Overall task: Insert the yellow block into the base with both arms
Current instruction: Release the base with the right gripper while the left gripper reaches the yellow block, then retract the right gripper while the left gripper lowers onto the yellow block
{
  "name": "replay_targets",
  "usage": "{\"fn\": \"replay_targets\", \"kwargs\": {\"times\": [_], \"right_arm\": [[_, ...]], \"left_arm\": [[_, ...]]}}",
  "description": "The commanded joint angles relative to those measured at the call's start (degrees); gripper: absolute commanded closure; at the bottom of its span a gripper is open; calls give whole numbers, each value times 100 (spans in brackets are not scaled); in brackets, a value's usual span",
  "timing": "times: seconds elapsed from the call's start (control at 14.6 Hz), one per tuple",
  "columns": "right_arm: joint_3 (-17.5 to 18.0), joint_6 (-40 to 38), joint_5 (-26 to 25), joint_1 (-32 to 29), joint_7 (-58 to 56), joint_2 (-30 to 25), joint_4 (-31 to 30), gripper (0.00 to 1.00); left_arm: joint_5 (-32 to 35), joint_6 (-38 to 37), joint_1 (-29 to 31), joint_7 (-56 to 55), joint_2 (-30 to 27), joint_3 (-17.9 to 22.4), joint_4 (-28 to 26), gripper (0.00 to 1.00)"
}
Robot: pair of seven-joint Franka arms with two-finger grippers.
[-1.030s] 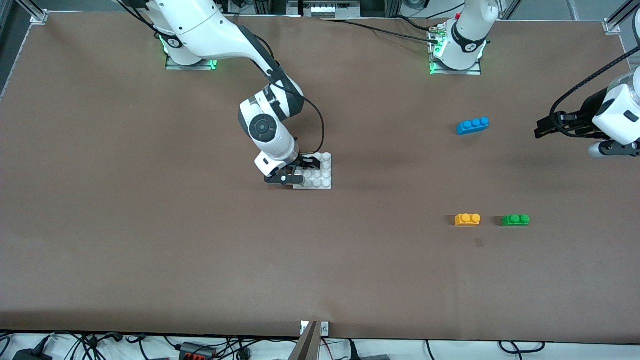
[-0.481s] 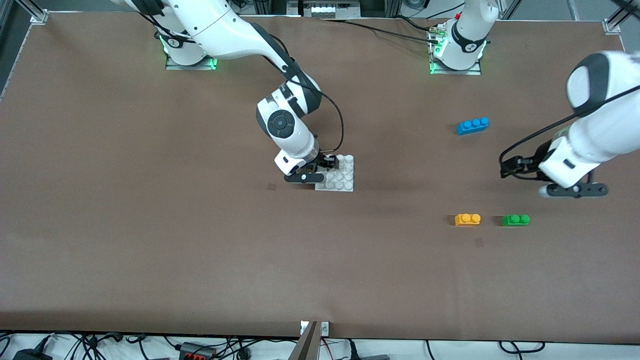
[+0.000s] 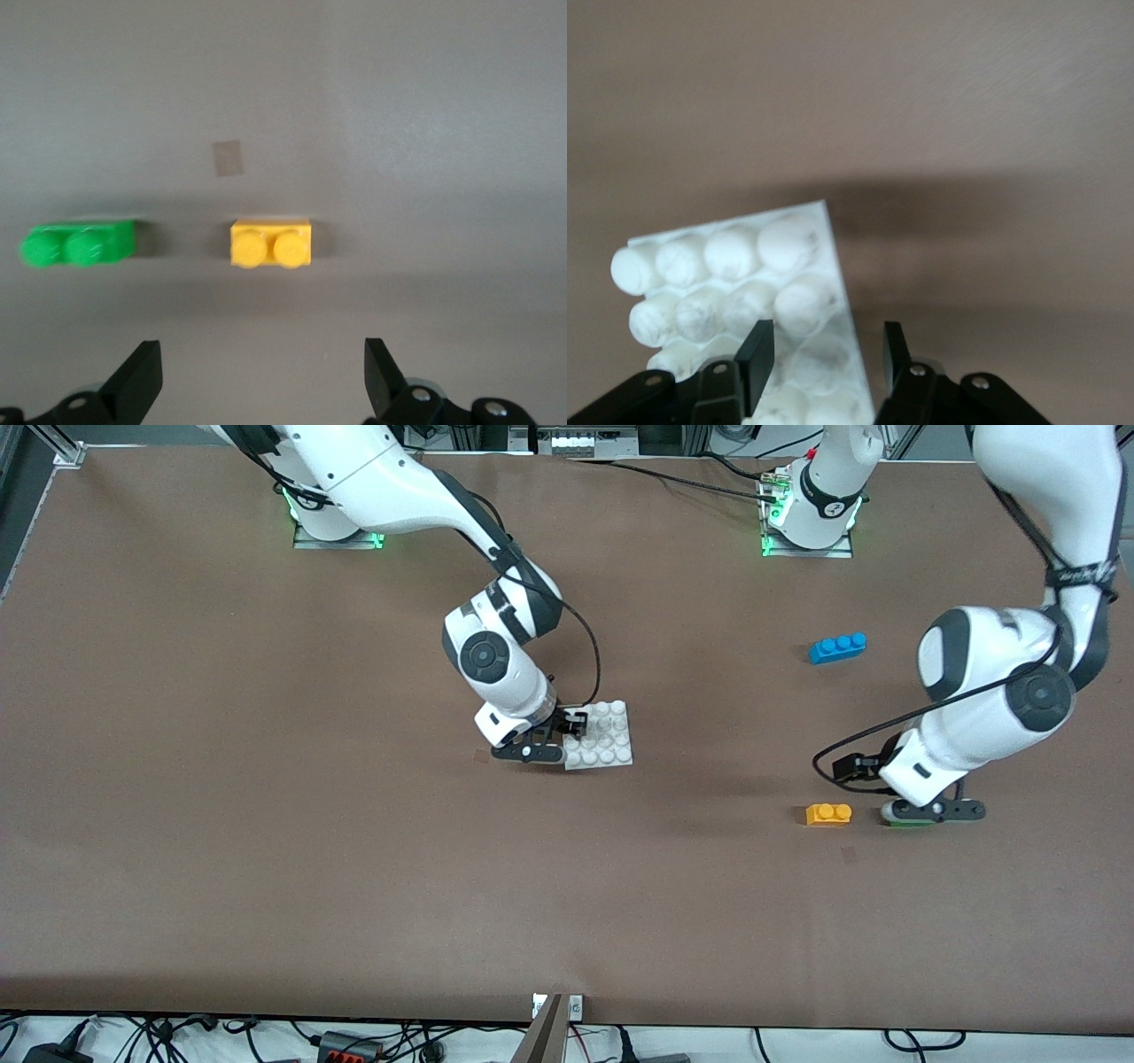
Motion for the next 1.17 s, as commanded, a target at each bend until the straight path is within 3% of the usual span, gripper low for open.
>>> {"fn": "replay_targets", "kwargs": {"times": [0.0,0.27,0.62,0.82,1.03,1.1], "right_arm": [[27,-929,-22,-305,-70,-591,-24,39],[1,-2493,-66,-1042,-860,-1321,-33,39],[1,-3961,-1646,-1554,-1975,-2138,-33,39],[-8,-4665,-1789,-1939,-2652,-2604,-33,37],[9,-5088,-1702,-2624,-3566,-3061,-33,0],[27,-5115,-1753,-2748,-3864,-3167,-24,0]], "left_arm": [[-97,388,-51,59,342,22,100,0],[-88,829,-51,103,651,22,65,0],[-97,1031,-42,499,862,-22,29,0],[-97,1188,-60,508,932,-22,-49,0],[-88,1471,-60,525,1011,-22,-190,0],[-88,1471,-51,543,1020,-22,-190,0]]}}
